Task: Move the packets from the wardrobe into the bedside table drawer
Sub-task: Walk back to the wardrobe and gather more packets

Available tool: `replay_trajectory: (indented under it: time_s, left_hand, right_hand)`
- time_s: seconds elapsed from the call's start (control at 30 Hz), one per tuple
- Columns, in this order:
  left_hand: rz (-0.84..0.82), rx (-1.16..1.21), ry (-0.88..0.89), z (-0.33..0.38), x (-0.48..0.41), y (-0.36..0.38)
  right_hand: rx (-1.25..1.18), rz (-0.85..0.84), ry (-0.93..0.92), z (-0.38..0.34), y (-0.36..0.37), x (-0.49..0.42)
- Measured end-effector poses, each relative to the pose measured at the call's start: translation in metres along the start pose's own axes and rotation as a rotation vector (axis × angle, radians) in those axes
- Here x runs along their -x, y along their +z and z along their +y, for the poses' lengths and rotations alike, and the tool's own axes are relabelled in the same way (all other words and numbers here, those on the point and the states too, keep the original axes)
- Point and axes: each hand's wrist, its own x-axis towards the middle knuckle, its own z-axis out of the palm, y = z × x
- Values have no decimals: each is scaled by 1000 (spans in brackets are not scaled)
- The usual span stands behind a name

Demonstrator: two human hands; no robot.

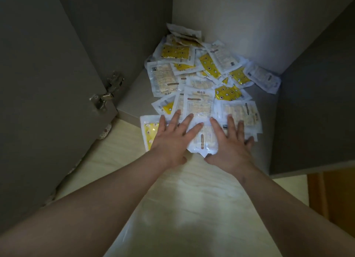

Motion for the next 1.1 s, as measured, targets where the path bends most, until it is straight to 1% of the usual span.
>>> replay_trajectory:
  time_s: [0.07,0.13,0.17,0.23,0.3,0.4,0.5,0.57,0.67,0.73,0.8,0.93,1.0,1.07,1.1]
  left_hand:
    - [16,34,-31,5,-4,2]
    - [69,61,-27,5,-2,4]
    - [120,57,14,3,2,4]
    - [292,16,133,-2,8,6]
    - [364,-48,226,-10,15,10]
    - [428,-20,303,-16,26,8]
    - [452,98,354,-25,31,6]
    - [439,219,352,-31,35,-1]
    - [481,469,283,-33,41,-22]
    - [510,647,142,-31,42,-38]
    - [499,802,0,-31,43,-53]
    - [511,1120,-106,-34,43,-85]
    - [530,1278,-138,-36,46,-95]
    - [526,1457,-203,-39,49,-101]
    - [508,1529,-249,-39,51,-102]
  right_hand:
    - [45,42,-23,4,1,4]
    - [79,143,-70,7,7,13]
    - [96,214,-107,8,12,19]
    - [116,328,-180,9,22,26]
    - [115,408,-223,10,31,30]
    - [60,457,-334,7,30,34]
    - [-12,526,-441,1,21,36]
    - [-56,539,-449,-4,11,37]
    - [-213,525,-401,-10,-4,36]
    - [-343,510,-338,-18,-16,34]
    - [-460,523,-298,-28,-32,36]
    - [-735,472,-202,-43,-60,36]
    - [-954,445,-233,-51,-73,37]
    - [-1186,364,-287,-61,-85,40]
    - [-1260,315,-305,-65,-89,40]
